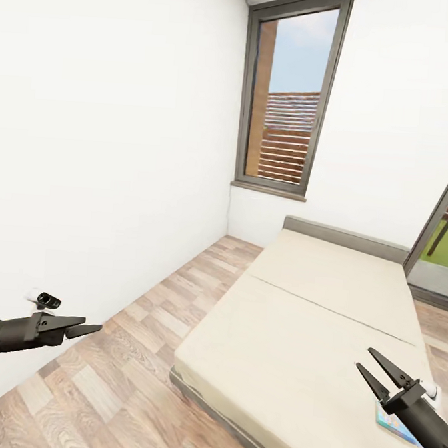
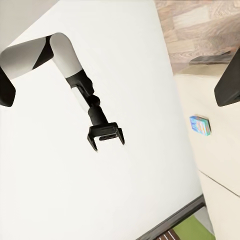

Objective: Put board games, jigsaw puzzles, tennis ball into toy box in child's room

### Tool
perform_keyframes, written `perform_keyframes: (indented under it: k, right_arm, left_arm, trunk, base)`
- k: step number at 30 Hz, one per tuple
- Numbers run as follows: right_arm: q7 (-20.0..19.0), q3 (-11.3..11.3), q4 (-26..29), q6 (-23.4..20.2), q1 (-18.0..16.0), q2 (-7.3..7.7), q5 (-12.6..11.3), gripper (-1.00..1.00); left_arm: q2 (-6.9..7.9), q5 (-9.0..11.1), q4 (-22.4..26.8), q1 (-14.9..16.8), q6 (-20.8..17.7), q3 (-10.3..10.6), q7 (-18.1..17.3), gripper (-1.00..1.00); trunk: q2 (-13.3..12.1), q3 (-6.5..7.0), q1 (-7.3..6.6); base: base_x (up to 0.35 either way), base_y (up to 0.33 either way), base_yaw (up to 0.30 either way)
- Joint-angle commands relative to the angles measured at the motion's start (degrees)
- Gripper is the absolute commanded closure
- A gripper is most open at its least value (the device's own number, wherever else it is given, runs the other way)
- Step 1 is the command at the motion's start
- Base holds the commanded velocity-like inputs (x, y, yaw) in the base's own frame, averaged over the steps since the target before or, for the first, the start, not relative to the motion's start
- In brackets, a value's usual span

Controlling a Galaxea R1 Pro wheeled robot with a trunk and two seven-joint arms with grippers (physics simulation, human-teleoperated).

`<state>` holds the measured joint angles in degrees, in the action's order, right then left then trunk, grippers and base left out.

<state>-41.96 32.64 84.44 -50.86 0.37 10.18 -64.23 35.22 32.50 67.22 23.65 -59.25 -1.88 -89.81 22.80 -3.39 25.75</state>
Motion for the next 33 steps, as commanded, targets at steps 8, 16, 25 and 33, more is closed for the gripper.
perform_keyframes:
  k: [8, 16, 25, 33]
  right_arm:
    - [-0.1, 0.1, 0.0, -0.3, 0.0, 0.02, -0.1, -1.0]
    - [0.0, 0.1, 0.0, -0.3, 0.0, -0.01, -0.1, -1.0]
    - [0.0, 0.2, 0.1, -0.3, 0.0, -0.02, -0.1, -1.0]
    - [0.0, 0.4, -0.1, -0.3, 0.0, -0.03, -0.1, -1.0]
  left_arm:
    - [0.03, 0.0, 0.0, 0.0, -0.6, 0.0, -0.2, -1.0]
    - [0.03, 0.0, -0.1, 0.1, -0.6, 0.0, -0.2, -1.0]
    - [0.03, 0.0, -0.1, 0.1, -0.6, 0.0, -0.2, -1.0]
    - [0.01, 0.0, -0.1, 0.1, -0.6, 0.0, -0.2, -1.0]
  trunk:
    - [0.1, -0.12, 0.04]
    - [0.1, -0.12, 0.04]
    - [0.1, -0.12, 0.04]
    - [0.1, -0.12, 0.04]
  base:
    - [0.0, 0.0, -0.267]
    - [0.0, 0.0, -0.267]
    - [0.0, 0.0, -0.128]
    - [0.0, 0.0, -0.029]
